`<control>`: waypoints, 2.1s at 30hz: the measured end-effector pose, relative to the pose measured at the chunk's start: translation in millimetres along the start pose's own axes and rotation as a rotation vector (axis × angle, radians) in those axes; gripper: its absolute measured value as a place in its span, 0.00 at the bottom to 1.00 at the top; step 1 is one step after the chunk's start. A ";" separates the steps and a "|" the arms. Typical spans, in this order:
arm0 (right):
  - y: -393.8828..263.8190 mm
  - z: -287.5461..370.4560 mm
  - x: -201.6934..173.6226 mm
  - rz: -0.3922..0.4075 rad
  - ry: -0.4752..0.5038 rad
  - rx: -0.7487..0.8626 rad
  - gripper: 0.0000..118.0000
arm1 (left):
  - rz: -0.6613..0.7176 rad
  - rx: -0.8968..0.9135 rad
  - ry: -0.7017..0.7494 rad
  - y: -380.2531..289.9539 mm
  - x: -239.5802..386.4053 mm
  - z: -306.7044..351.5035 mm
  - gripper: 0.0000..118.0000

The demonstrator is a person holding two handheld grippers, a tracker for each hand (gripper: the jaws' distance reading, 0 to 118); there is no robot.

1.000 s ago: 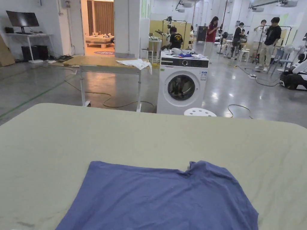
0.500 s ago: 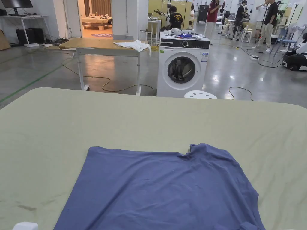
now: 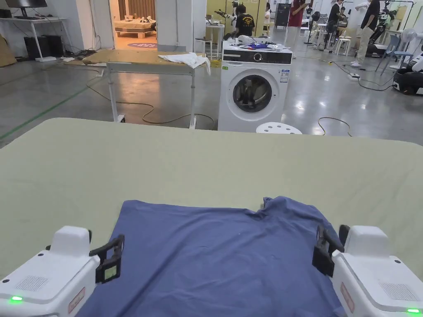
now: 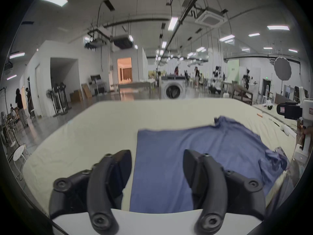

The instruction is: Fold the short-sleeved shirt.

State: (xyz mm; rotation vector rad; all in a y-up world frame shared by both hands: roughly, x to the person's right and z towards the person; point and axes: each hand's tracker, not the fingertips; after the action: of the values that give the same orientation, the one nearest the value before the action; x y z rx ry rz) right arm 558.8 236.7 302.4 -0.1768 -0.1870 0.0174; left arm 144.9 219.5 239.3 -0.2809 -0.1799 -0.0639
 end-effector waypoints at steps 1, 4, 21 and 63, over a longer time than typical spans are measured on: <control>2.0 -1.3 -3.3 -0.007 -0.007 0.022 0.24 | -0.016 0.038 0.014 4.8 4.6 1.1 0.44; 8.4 1.7 -10.1 -0.043 -0.018 0.065 0.03 | -0.036 0.117 0.052 15.5 15.2 5.6 0.06; 8.7 6.7 -3.8 0.002 0.010 0.044 0.00 | 0.025 -0.408 -0.048 -31.8 -54.6 25.1 0.00; -106.9 36.3 76.4 0.115 0.105 -0.771 0.53 | 0.148 -0.690 -0.031 -93.9 -66.2 23.3 0.00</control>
State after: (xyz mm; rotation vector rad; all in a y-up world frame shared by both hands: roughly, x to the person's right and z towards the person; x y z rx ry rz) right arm 627.2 140.4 370.3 -0.9555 -0.0702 0.0498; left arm 67.7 138.5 274.3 -0.9826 -0.1628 0.0276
